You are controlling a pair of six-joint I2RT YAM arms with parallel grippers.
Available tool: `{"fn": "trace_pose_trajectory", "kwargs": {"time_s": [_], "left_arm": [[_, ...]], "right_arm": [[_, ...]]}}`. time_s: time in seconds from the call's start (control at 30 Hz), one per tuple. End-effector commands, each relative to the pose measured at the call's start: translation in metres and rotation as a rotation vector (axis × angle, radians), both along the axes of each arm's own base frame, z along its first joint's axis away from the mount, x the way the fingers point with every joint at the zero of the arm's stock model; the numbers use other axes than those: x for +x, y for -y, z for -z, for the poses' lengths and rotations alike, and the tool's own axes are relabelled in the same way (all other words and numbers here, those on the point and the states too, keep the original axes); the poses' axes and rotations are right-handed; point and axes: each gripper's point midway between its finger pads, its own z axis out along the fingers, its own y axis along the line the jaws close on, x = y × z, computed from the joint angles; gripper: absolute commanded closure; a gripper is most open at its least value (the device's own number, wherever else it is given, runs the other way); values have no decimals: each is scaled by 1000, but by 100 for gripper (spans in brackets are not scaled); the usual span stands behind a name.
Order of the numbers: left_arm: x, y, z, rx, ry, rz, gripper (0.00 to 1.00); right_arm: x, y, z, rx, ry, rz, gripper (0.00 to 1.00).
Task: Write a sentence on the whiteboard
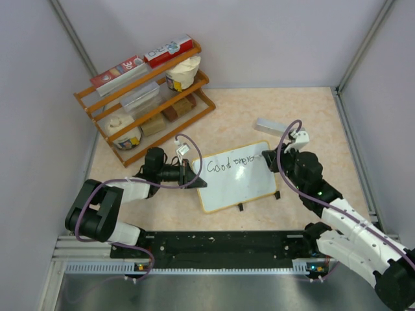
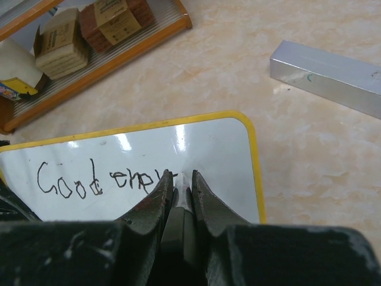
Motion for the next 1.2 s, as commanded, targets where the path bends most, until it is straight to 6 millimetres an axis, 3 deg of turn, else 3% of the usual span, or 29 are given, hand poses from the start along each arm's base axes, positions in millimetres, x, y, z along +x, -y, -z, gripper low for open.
{"fn": "trace_pose_trajectory", "kwargs": {"time_s": [0.0, 0.5, 1.17], "left_arm": [[11, 2, 1, 32, 90, -23, 100], [11, 2, 1, 33, 95, -25, 100], [11, 2, 1, 36, 93, -23, 100]], "right_arm": [[-4, -3, 0, -12, -6, -22, 100], [-12, -2, 17, -38, -55, -42, 100], [-21, -10, 24, -33, -82, -106, 100]]}}
